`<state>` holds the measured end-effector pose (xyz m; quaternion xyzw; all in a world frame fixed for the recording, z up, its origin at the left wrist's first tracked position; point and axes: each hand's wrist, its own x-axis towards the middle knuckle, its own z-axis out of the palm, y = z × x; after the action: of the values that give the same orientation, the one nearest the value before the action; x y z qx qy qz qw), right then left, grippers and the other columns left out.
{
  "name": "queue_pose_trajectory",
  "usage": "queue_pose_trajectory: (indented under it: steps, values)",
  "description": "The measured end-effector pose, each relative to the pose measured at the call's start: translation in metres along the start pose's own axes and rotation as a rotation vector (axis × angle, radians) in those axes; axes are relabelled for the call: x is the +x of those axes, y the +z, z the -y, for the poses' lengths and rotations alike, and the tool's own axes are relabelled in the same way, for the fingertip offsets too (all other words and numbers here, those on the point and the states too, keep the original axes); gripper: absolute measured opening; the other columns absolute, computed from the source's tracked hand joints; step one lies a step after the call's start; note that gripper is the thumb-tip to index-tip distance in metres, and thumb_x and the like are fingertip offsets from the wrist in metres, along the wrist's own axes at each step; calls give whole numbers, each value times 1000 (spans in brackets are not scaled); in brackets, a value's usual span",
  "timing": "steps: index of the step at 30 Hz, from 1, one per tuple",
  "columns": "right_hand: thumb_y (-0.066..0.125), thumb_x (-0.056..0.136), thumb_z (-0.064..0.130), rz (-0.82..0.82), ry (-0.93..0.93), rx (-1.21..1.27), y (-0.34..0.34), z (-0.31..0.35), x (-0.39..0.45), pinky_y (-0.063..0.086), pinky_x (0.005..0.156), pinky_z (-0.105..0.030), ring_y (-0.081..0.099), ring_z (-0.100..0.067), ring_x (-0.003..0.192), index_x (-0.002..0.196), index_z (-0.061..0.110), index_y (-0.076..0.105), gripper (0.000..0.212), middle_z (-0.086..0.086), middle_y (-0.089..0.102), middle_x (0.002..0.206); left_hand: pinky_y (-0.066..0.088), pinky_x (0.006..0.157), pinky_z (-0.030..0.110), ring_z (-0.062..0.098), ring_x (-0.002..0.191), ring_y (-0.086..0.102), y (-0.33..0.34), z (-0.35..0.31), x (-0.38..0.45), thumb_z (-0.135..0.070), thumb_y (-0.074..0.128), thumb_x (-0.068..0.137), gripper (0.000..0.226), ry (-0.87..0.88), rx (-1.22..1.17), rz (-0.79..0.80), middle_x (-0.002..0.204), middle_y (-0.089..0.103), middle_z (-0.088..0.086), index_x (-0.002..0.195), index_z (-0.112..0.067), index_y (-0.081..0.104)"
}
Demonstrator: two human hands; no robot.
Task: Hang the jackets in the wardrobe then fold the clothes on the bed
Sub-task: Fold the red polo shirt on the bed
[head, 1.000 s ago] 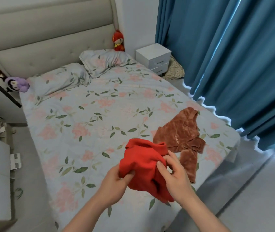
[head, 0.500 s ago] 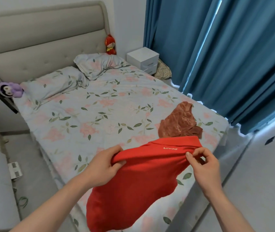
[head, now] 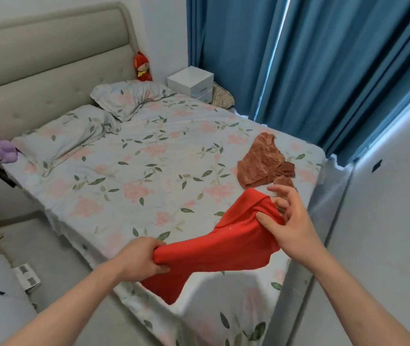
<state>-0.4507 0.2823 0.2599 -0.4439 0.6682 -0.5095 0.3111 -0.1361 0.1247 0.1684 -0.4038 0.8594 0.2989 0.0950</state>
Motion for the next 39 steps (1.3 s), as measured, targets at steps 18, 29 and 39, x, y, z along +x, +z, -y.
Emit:
queue_pose_trajectory:
  steps: [18,29,39]
  values:
    - [66,96,1,-322,-139,-20,118,91,-171,55,87,-27,71,-18,96,98,30,74,31,3,77,97,52,73,26,7,88,64,-12,115,-155,-17,62,94,26,125,-218,14,103,65,-9,111,-33,51]
    - [64,100,15,-295,-186,-8,134,118,-203,50,72,-23,62,-9,76,88,30,68,20,2,69,81,48,68,35,15,68,61,-21,131,-183,-33,72,63,32,12,-205,84,72,66,-4,85,-11,63]
    - [54,105,27,-440,-21,-27,146,97,-198,41,57,-24,52,-9,59,98,28,57,8,0,62,72,58,92,45,31,93,75,-81,134,-208,-17,83,79,32,82,-534,75,100,76,16,106,-6,70]
